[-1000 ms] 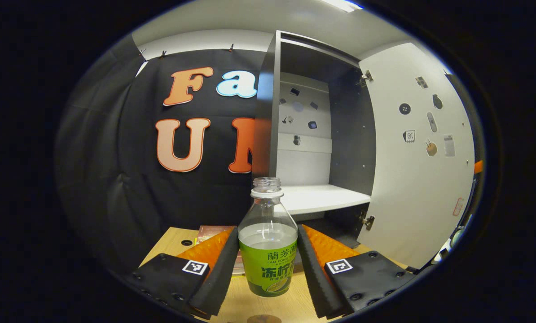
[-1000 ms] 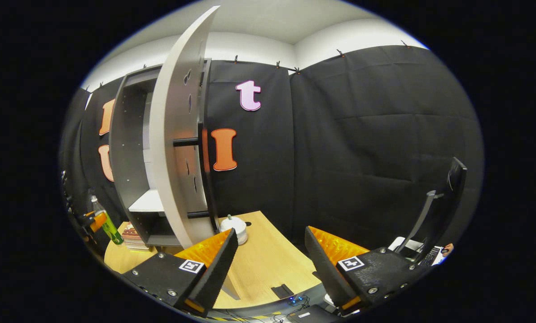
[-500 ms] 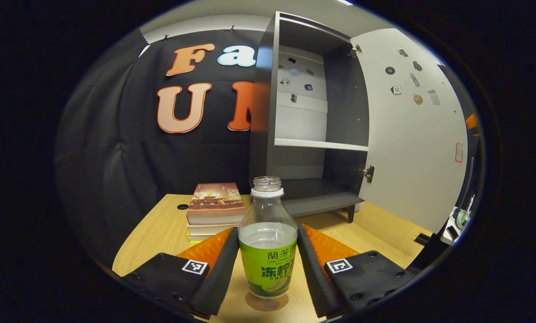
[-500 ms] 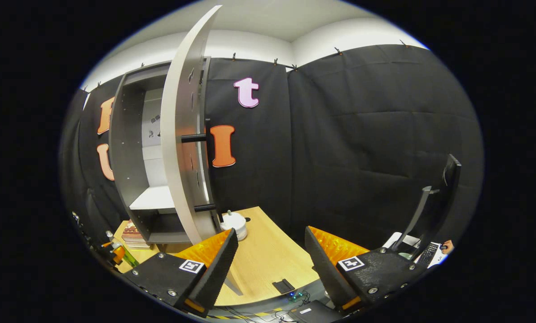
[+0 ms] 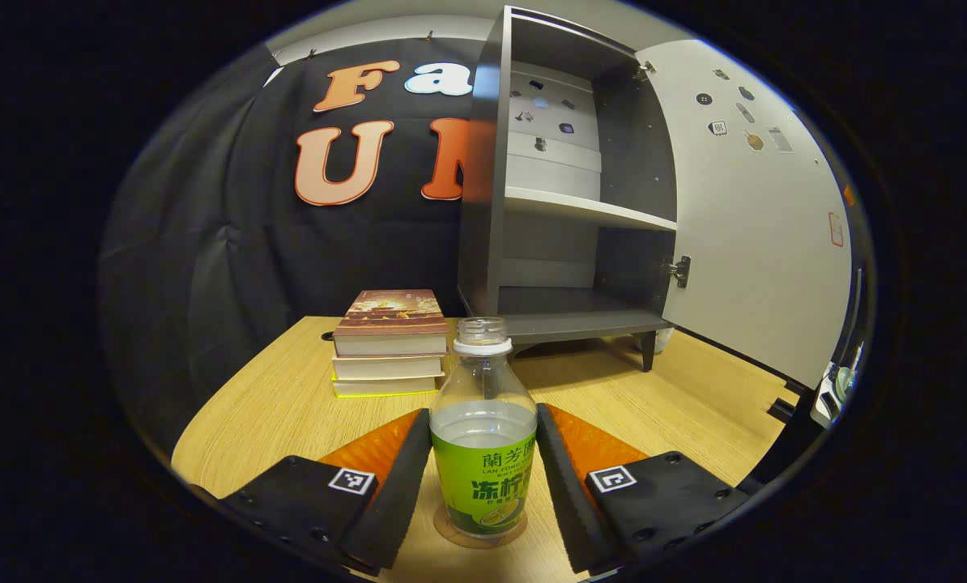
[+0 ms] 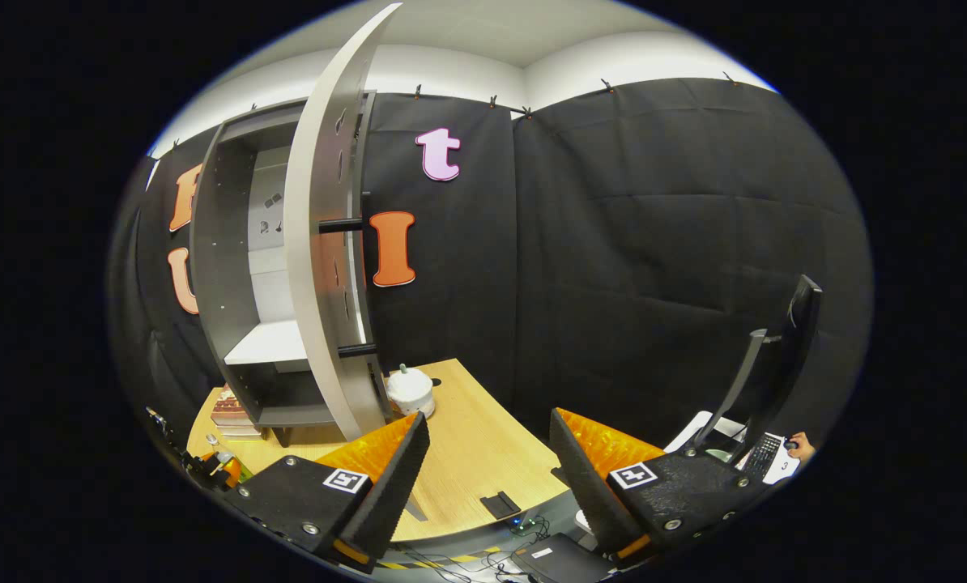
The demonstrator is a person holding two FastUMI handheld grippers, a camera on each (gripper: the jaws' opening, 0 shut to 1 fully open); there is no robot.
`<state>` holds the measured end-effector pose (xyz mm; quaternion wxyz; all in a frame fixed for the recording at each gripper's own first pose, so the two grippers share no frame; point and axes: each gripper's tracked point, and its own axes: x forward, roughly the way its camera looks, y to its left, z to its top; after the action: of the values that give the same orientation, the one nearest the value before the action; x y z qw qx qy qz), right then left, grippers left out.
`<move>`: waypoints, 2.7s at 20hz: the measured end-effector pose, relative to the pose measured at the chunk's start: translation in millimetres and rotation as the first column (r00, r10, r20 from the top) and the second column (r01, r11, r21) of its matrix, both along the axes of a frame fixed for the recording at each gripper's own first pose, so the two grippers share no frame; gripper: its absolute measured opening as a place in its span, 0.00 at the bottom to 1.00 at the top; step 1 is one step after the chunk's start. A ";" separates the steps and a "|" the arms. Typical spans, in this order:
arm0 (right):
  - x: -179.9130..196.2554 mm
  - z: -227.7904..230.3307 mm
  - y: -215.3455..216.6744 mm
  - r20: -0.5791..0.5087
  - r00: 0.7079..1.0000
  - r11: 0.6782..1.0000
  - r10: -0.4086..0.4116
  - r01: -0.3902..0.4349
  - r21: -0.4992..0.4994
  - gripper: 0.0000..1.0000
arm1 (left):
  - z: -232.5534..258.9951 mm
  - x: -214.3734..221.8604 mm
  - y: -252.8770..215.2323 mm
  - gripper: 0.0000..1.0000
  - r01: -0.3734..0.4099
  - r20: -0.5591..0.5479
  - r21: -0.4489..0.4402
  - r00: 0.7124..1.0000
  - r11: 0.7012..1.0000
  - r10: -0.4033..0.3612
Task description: Open the cabinet door with the right hand, grasp the bottle in the cabinet with the left hand and place it on the coaster, then close the cabinet door with the right hand.
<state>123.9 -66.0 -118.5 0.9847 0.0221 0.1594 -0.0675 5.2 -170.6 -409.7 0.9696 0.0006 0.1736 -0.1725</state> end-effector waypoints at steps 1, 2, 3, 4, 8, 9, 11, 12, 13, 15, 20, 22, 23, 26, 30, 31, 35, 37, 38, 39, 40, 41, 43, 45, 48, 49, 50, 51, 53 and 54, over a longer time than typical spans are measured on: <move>-1.2 -1.0 -1.0 -0.001 1.000 1.000 -0.002 0.002 -0.003 0.93 | 2.7 -0.3 -0.3 0.81 -0.002 0.019 -0.001 1.000 1.000 0.002; -2.2 -2.0 -2.9 -0.001 1.000 1.000 -0.007 0.007 -0.005 0.93 | 2.7 0.0 -0.4 0.81 -0.005 0.024 0.003 1.000 1.000 0.005; -1.8 -2.0 -3.0 -0.001 1.000 1.000 -0.009 0.009 -0.003 0.93 | 1.8 -0.5 0.1 0.81 -0.009 0.028 0.004 1.000 1.000 0.009; -0.5 -2.4 -0.5 0.000 1.000 1.000 -0.008 0.008 0.002 0.93 | 1.3 -1.7 -0.1 0.81 -0.009 0.025 0.009 1.000 1.000 0.008; 1.9 -7.6 5.8 -0.007 1.000 1.000 0.004 -0.004 0.011 0.93 | 1.6 -8.2 0.1 0.83 -0.003 0.019 0.025 1.000 1.000 0.002; 2.5 -9.3 6.1 -0.011 1.000 1.000 0.005 -0.004 0.015 0.93 | -0.1 -11.8 0.0 0.83 -0.002 0.009 0.027 1.000 1.000 0.001; 3.6 -12.1 7.4 -0.017 1.000 1.000 0.004 -0.004 0.025 0.93 | 0.6 -14.0 1.4 0.86 -0.001 0.003 0.031 1.000 1.000 0.001; 5.7 -13.7 7.9 -0.019 1.000 1.000 0.005 -0.004 0.026 0.93 | 0.8 -14.7 1.8 0.85 -0.001 0.001 0.030 1.000 1.000 0.001; 6.5 -15.0 8.3 -0.022 1.000 1.000 0.006 -0.005 0.026 0.93 | 0.6 -15.3 2.2 0.87 0.000 -0.002 0.031 1.000 1.000 0.000; 7.2 -17.3 11.3 -0.028 1.000 1.000 0.010 -0.009 0.026 0.93 | 0.2 -17.9 1.7 0.89 0.005 -0.007 0.031 1.000 1.000 -0.005; 10.1 -21.3 14.4 -0.036 0.999 1.000 0.018 -0.017 0.024 0.93 | 3.6 -19.3 1.7 0.89 0.005 -0.013 0.041 1.000 0.999 -0.005; 12.9 -24.5 16.3 -0.041 0.999 0.999 0.024 -0.023 0.024 0.93 | 9.5 -19.6 0.3 0.89 0.014 -0.010 0.047 1.000 0.999 -0.014; 14.6 -27.0 17.1 -0.044 0.999 0.999 0.029 -0.027 0.026 0.93 | 16.1 -20.2 -0.9 0.89 0.020 0.001 0.050 1.000 0.999 -0.020; 21.3 -36.4 20.1 -0.059 0.997 0.999 0.044 -0.042 0.026 0.93 | 39.5 -20.3 -6.3 0.89 0.040 0.036 0.050 0.998 0.998 -0.042; 32.2 -50.6 27.3 -0.080 0.994 0.997 0.068 -0.065 0.043 0.93 | 66.8 -18.2 -4.3 0.90 0.029 0.046 0.013 0.999 1.000 -0.029; 36.4 -55.0 28.6 -0.084 0.993 0.996 0.077 -0.073 0.048 0.93 | 74.8 -19.0 -2.7 0.90 0.024 0.051 0.005 0.998 1.000 -0.024; 44.2 -63.4 39.1 -0.097 0.988 0.991 0.123 -0.116 0.069 0.98 | 113.5 -28.6 2.3 0.90 0.024 0.079 0.000 0.997 1.000 -0.024; 48.4 -68.2 41.8 -0.107 0.984 0.988 0.144 -0.136 0.076 0.93 | 139.1 -33.5 6.6 0.90 0.024 0.105 0.013 0.994 1.000 -0.025; 49.3 -68.8 42.6 -0.105 0.982 0.986 0.158 -0.150 0.078 0.92 | 151.3 -36.5 9.2 0.90 0.024 0.116 0.020 0.993 1.000 -0.026; 50.3 -68.3 44.6 -0.102 0.980 0.983 0.172 -0.165 0.076 0.92 | 165.2 -39.0 12.3 0.90 0.023 0.125 0.026 0.992 0.999 -0.026; 50.8 -68.0 47.4 -0.099 0.977 0.980 0.190 -0.184 0.071 0.92 | 178.6 -41.3 15.6 0.90 0.023 0.134 0.033 0.991 0.999 -0.027; 52.4 -69.0 51.5 -0.100 0.973 0.977 0.209 -0.203 0.063 0.91 | 194.3 -42.3 19.8 0.90 0.016 0.146 0.040 0.989 0.999 -0.021; 50.3 -67.1 57.4 -0.096 0.966 0.970 0.241 -0.239 0.039 0.89 | 228.9 -44.4 27.6 0.89 -0.004 0.178 0.030 0.984 1.000 -0.001; 42.4 -62.8 72.7 -0.094 0.957 0.961 0.275 -0.272 0.042 0.89 | 261.9 -43.2 38.6 0.89 -0.032 0.197 0.003 0.980 0.999 0.030; 40.9 -63.1 97.2 -0.085 0.934 0.937 0.348 -0.344 0.061 0.89 | 299.6 -41.2 52.1 0.89 -0.062 0.202 -0.026 0.977 0.998 0.066; 40.9 -62.2 104.8 -0.081 0.925 0.928 0.372 -0.368 0.063 0.89 | 309.7 -39.4 58.3 0.90 -0.074 0.197 -0.020 0.977 0.997 0.076; 40.5 -60.8 113.9 -0.077 0.915 0.918 0.395 -0.391 0.061 0.89 | 317.0 -38.9 62.7 0.90 -0.080 0.192 -0.018 0.978 0.997 0.082; 39.3 -60.5 121.2 -0.074 0.907 0.909 0.415 -0.411 0.060 0.89 | 325.0 -38.6 65.3 0.90 -0.084 0.189 -0.026 0.978 0.996 0.088; 37.1 -59.6 135.8 -0.063 0.889 0.891 0.454 -0.452 0.048 0.89 | 341.2 -37.8 73.9 0.89 -0.098 0.189 -0.051 0.976 0.994 0.106; 38.6 -58.0 144.2 -0.059 0.879 0.881 0.473 -0.471 0.042 0.89 | 348.2 -37.1 79.5 0.89 -0.105 0.197 -0.059 0.974 0.993 0.114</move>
<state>162.5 78.1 -176.5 0.9652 -0.0068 0.1938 0.1756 -31.9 -91.0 -61.4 0.9899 -0.0151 0.0707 -0.1220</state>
